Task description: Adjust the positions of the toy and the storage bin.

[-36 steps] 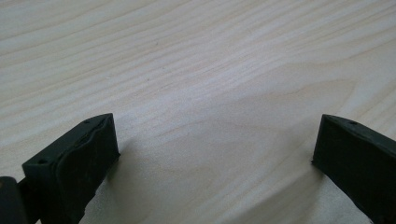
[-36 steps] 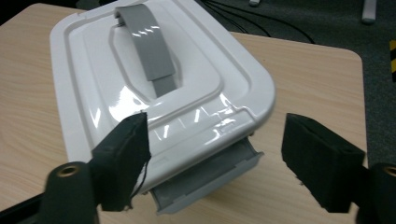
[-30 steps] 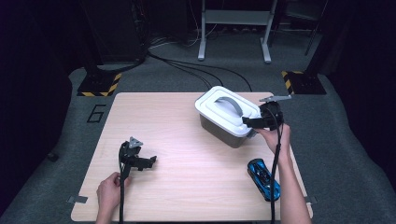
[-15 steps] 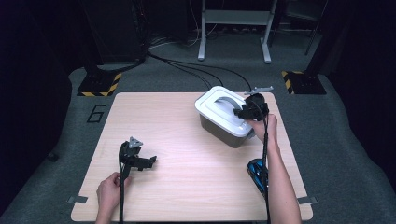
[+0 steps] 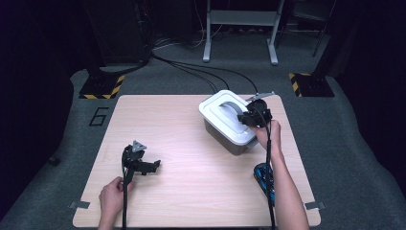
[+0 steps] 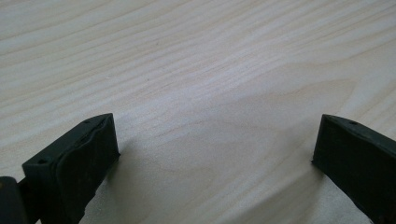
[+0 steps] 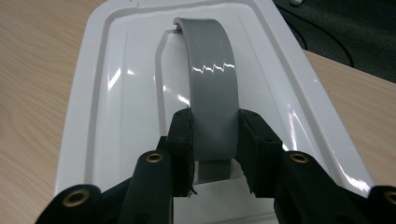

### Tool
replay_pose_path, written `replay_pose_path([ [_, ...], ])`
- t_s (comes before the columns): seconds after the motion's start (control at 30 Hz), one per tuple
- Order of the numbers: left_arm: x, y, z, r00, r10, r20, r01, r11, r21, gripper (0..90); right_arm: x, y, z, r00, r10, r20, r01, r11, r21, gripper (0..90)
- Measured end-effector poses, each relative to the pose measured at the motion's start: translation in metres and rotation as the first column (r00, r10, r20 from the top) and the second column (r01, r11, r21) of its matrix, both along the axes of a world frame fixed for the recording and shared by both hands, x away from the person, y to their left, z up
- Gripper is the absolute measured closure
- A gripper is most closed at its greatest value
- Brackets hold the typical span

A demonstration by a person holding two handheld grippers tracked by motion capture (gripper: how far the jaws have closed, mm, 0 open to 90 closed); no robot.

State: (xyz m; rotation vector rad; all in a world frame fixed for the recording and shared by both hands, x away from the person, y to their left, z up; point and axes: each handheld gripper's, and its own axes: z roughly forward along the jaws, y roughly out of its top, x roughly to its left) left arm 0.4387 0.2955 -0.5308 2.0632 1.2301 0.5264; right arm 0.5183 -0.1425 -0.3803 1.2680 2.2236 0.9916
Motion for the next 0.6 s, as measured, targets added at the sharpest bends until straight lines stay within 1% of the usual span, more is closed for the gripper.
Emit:
replay_pose_path([
  [0.17, 0.0, 0.0, 0.0, 1.0, 0.0, 0.0, 0.0, 1.0, 0.0, 0.0, -0.005, 0.005, 0.0, 1.0, 0.001, -0.006, -0.001, 1.0, 0.009, 67.4],
  [0.23, 0.0, 0.0, 0.0, 1.0, -0.002, -0.003, 0.002, 1.0, 0.001, 0.0, -0.007, 0.008, 0.0, 0.9999, 0.0, -0.016, 0.0, 1.0, 0.018, 67.4],
  [0.3, 0.0, 0.0, 0.0, 1.0, -0.001, -0.001, 0.001, 1.0, 0.0, 0.0, -0.009, 0.01, 0.0, 0.9996, 0.012, -0.024, -0.011, 1.0, 0.025, 67.4],
  [0.37, 0.0, 0.0, 0.0, 1.0, 0.0, 0.0, 0.0, 1.0, -0.001, 0.0, -0.01, 0.012, 0.0, 0.9995, 0.004, -0.031, -0.003, 0.999, 0.032, 67.4],
  [0.4, 0.0, 0.0, 0.0, 1.0, -0.002, -0.004, 0.002, 1.0, 0.001, 0.0, -0.011, 0.013, 0.001, 0.9996, 0.006, -0.029, -0.005, 1.0, 0.027, 67.4],
  [0.43, 0.0, 0.0, 0.0, 1.0, -0.001, -0.001, 0.001, 1.0, 0.0, 0.0, -0.014, 0.017, 0.002, 0.9992, -0.002, -0.04, 0.003, 1.0, 0.022, 67.4],
  [0.5, 0.0, 0.0, 0.0, 1.0, 0.0, -0.002, 0.0, 1.0, 0.002, 0.0, -0.015, 0.019, 0.002, 0.999, -0.003, -0.044, 0.004, 1.0, 0.024, 67.4],
  [0.6, 0.0, 0.0, 0.0, 1.0, 0.0, -0.002, 0.0, 1.0, 0.002, 0.0, -0.02, 0.027, 0.003, 0.9986, 0.004, -0.052, -0.003, 1.0, 0.012, 67.3],
])
